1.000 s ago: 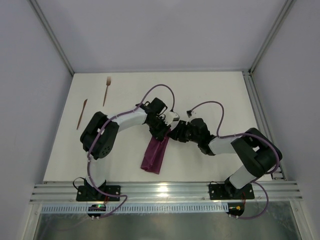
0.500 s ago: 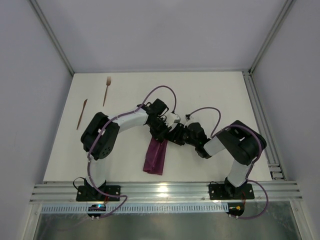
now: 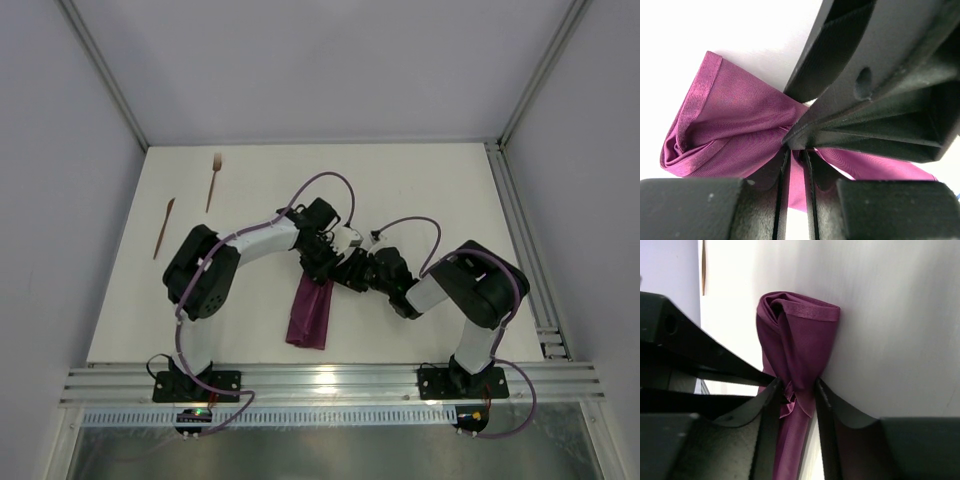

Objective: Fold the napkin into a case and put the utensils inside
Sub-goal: Stuff the top corner of the smaller-rectangle-folded napkin into the folded napkin.

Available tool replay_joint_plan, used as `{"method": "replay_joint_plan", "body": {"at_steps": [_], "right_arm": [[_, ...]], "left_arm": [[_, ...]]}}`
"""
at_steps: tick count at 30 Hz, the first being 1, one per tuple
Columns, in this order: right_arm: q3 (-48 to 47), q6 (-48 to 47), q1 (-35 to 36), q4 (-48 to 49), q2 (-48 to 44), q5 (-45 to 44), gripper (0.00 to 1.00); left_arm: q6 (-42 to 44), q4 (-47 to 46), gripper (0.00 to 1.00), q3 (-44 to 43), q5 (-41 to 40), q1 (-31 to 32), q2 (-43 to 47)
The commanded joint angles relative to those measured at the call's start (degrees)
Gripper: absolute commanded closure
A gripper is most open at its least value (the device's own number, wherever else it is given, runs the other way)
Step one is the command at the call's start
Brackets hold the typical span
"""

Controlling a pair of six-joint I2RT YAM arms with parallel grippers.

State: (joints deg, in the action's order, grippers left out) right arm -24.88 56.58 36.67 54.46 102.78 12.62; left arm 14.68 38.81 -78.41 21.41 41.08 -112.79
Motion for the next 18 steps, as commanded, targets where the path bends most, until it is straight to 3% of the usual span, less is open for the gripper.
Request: {"method": "replay_joint_plan", "body": {"at_steps": [1,3,9,18], "right_arm": [[0.3,-0.4,1.7,-0.9,1.2,-1.9,0.64],[0.1,-0.2,2.0,-0.7,1.7,-2.0,0.77],[1.0,0.6,2.1,0.5,1.7,-3.0,0.95],[1.4,-0.1,1.1,1.4,1.6,-3.4,0.96]], "left_arm": [[-1.3,-2.2,0.84,-1.9,2.6,1.9,1.5],[-1.1,-2.3,0.83,-1.8,2.5,1.9,1.5],[-0.8,-1.9,0.78,-1.8,2.5,1.9,1.7],[2.5,4.1,0.69,-3.2,4.0,1.9,8.1]]}}
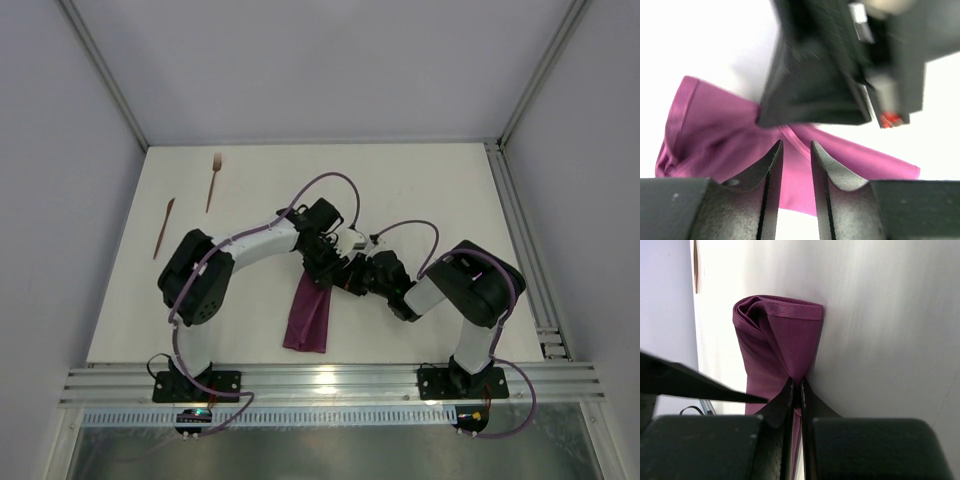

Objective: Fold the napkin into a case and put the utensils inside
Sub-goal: Stuff the top corner of the smaller-rectangle-folded napkin into the folded napkin.

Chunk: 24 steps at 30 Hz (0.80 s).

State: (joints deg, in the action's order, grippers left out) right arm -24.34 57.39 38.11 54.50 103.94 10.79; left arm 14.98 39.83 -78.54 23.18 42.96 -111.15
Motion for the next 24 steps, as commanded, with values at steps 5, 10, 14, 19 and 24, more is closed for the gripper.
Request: {"method": "replay_joint_plan", "body": {"at_steps": [5,10,14,19,24], "right_arm": [[1.0,-1.3,-0.9,1.7,0.5,-1.3,0.96],[0.9,-0.9,-1.0,2.1,1.1,-2.3,0.96],[1.7,1.6,-0.8,4.6,1.2,-5.5,0.96],[3.4,3.0,-0.8,4.6,-1.0,-9.6,0.96],[3.6,2.5,-0.8,3.3,-3.2,-12.5,0.96]], "left_arm": [[5.1,11.7,0.61,-0.7,-2.9,-0.9,14.4],[7.4,18.7,0.37,7.2,-3.6,0.9,19.1],[8.1,16.5,0.21,11.6,-9.0,9.9,21.9],[5.7,11.7,0.22,11.7,-9.8,12.5,17.4],[3.9,5.6,0.27,12.4,-16.9,13.7,14.7]]}}
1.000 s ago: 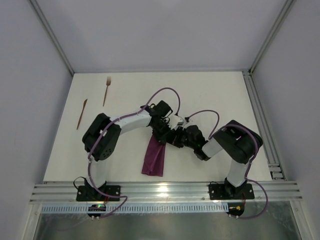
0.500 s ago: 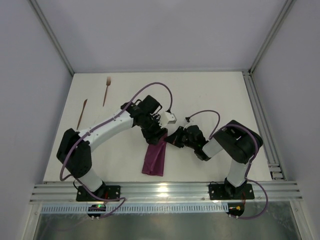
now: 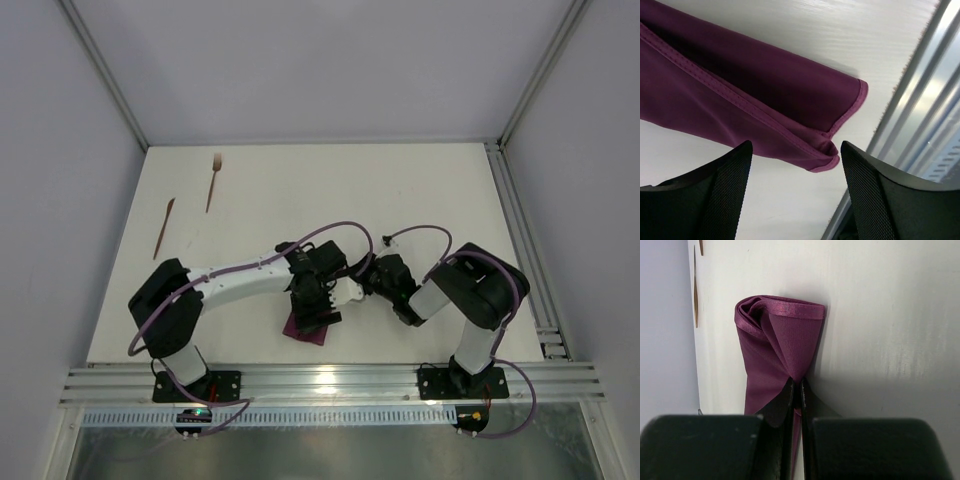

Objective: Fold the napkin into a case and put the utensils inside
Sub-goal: Stuff the top corner of the smaller-rectangle-folded napkin into the folded napkin.

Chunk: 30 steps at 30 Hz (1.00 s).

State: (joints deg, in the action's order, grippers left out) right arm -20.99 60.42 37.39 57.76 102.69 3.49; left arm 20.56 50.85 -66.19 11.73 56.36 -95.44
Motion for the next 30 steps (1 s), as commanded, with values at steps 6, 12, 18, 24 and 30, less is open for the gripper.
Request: {"method": "replay_joint_plan", "body": {"at_steps": [6,12,18,24,30], "right_arm": [[0.6,-0.7,-0.1,0.2,-2.1,-5.6,0.96],[1.5,0.2,-0.2,1.7,-2.0,-6.5,0.96],[1.1,0.7,-0.1,2.4,-1.9,-6.9,0.96],[0.6,1.4,-0.1,2.4,-2.3,-7.5,0.96],[0.2,1.5,-0.2,1.7,-2.7,-8.2,0.96]], "left_arm": [[-1.9,-7.0,0.35,1.6,-6.2,0.7,-3.4],[-1.7,-6.6,0.66,2.1,-7.6,1.5,-4.9],[-1.7,-6.1,1.00,0.3,-8.0,1.6,-3.4],[-1.9,-4.3,1.00,-5.0,-1.8,1.6,-2.9],[-2.9,-3.7,1.00,-8.4,5.1,1.6,-4.6]]}}
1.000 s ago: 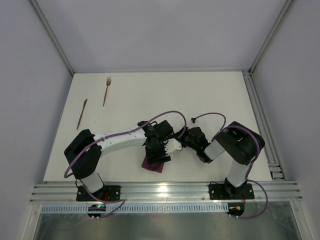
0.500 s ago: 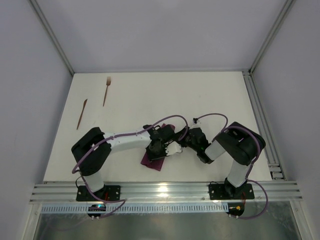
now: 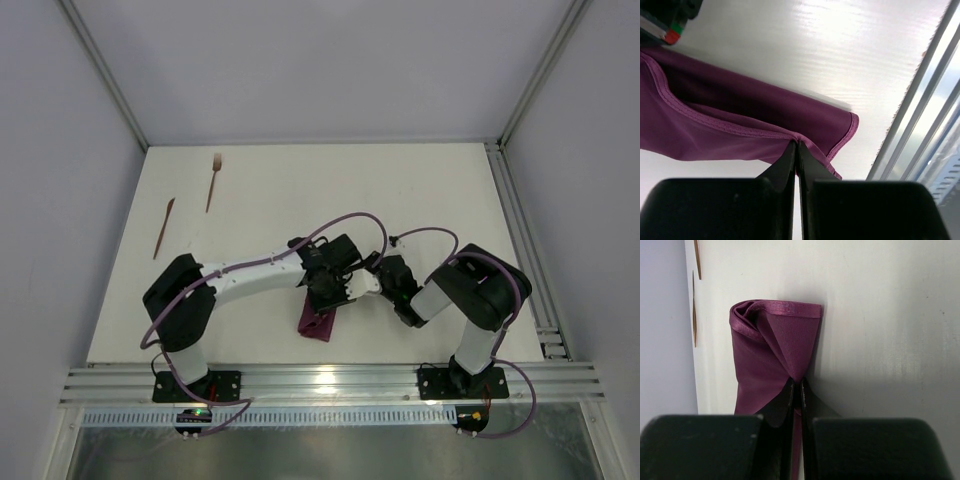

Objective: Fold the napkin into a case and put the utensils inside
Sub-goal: Stuff the top corner of the smaller-rectangle-folded napkin into the folded napkin.

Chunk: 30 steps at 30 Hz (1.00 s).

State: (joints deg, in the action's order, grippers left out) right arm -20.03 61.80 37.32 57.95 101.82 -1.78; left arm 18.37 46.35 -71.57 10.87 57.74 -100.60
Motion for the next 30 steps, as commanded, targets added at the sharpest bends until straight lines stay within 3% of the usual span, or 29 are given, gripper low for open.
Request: {"method": "replay_joint_plan", "body": {"at_steps": [1,9,12,17,18,21,30], "right_arm": [[-0.9,0.2,-0.1,1.5,-1.7,-3.0,0.96],[-1.2,0.4,-0.1,1.3,-1.6,-3.3,0.96],[-1.4,-0.5,-0.1,0.9,-2.1,-2.8,0.96],[-3.1,-4.0,-0.1,-4.1,-5.7,-1.1,0.81],[-3.4,-4.7,-0.1,-5.3,-6.5,-0.5,0.70],[-3.4,-6.2,-0.3,-8.6,-8.9,0.5,0.55],[-2.5,-12.5,-2.4,-17.9,-13.3,8.4,0.50]], "left_arm": [[-0.8,0.5,1.00,-3.3,6.4,0.3,0.2],[-2.1,-1.9,0.98,-3.1,11.4,0.3,-6.4],[-2.6,-3.4,0.92,-2.4,12.1,0.3,-7.6],[-2.8,-5.4,0.86,-0.9,11.5,0.3,-8.5],[-2.8,-5.5,0.86,-0.9,11.5,0.3,-8.6],[-2.7,-6.0,0.84,-0.1,11.1,0.3,-8.7],[-5.0,-9.8,0.82,1.8,12.2,-1.1,-6.5]]}}
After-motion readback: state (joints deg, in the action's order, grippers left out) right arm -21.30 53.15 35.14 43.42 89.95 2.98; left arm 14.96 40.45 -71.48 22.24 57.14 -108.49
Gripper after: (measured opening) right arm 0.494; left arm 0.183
